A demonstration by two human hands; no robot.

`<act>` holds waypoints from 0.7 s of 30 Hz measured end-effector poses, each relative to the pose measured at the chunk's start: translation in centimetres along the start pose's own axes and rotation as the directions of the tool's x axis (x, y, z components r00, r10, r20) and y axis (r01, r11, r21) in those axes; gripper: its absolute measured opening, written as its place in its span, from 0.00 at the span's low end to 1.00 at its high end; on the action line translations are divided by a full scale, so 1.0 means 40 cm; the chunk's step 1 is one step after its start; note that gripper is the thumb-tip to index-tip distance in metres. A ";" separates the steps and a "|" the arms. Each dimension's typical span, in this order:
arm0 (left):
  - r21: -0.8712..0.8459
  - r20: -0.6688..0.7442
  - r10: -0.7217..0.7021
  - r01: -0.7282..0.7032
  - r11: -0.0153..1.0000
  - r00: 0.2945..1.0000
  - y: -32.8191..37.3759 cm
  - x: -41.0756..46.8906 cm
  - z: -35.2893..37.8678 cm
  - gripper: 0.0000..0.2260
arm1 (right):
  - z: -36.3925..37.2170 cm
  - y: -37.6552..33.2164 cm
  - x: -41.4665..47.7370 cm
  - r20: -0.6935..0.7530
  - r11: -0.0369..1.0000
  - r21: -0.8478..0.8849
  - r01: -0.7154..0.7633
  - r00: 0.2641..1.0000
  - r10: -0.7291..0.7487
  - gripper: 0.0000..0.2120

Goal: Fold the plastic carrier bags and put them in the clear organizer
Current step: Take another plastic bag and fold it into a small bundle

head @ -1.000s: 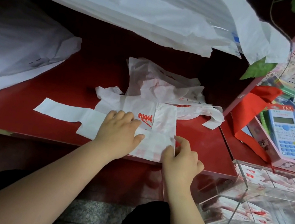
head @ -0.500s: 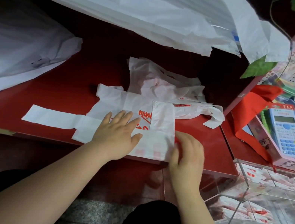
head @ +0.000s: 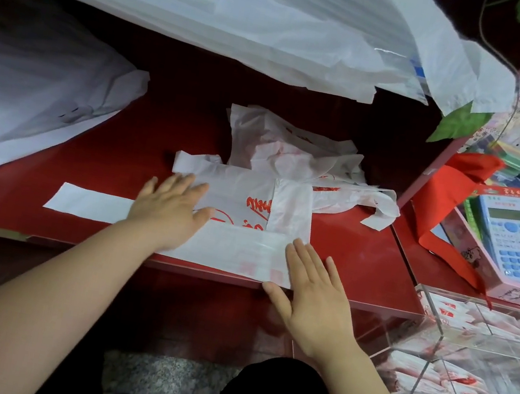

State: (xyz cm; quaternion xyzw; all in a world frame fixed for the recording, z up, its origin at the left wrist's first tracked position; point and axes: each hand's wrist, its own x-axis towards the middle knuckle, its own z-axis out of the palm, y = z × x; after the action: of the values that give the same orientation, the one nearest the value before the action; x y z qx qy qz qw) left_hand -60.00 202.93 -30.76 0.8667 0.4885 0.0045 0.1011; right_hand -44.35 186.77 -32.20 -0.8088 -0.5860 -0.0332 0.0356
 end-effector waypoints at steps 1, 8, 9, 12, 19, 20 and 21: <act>-0.010 -0.024 -0.017 0.017 1.000 1.000 -0.014 0.003 -0.002 0.24 | -0.002 0.003 -0.002 0.006 1.000 0.021 -0.005 1.000 0.005 0.40; -0.442 -0.324 -0.080 -0.076 0.894 0.943 -0.068 -0.008 -0.026 0.13 | -0.007 0.002 -0.005 0.030 0.997 0.073 -0.002 1.000 0.000 0.43; -0.445 -0.327 -0.078 -0.080 0.892 0.942 -0.079 -0.019 -0.035 0.11 | -0.001 0.007 -0.001 0.006 0.995 0.100 0.026 1.000 -0.026 0.48; -0.379 -0.148 -0.041 -0.018 0.925 0.988 -0.122 -0.053 -0.066 0.17 | -0.004 0.020 -0.001 0.006 0.989 0.146 0.029 1.000 -0.031 0.60; -0.279 0.063 -0.003 0.021 0.960 0.998 -0.149 -0.059 -0.082 0.09 | -0.023 0.007 0.022 -0.094 0.932 0.361 -0.041 0.992 0.080 0.33; -0.301 0.070 0.006 0.015 0.953 0.998 -0.151 -0.056 -0.082 0.09 | -0.026 0.008 0.030 -0.098 0.941 0.336 -0.037 0.992 0.074 0.26; -0.356 0.051 0.013 0.006 0.934 0.999 -0.153 -0.052 -0.083 0.08 | -0.025 0.009 0.036 -0.090 0.953 0.303 -0.029 0.994 0.059 0.21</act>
State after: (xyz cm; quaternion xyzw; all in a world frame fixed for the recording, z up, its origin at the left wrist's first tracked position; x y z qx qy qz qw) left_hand -66.62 204.83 -28.40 0.8347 0.4753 0.0704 0.2692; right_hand -43.59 187.93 -31.06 -0.8042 -0.5636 0.0176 0.1878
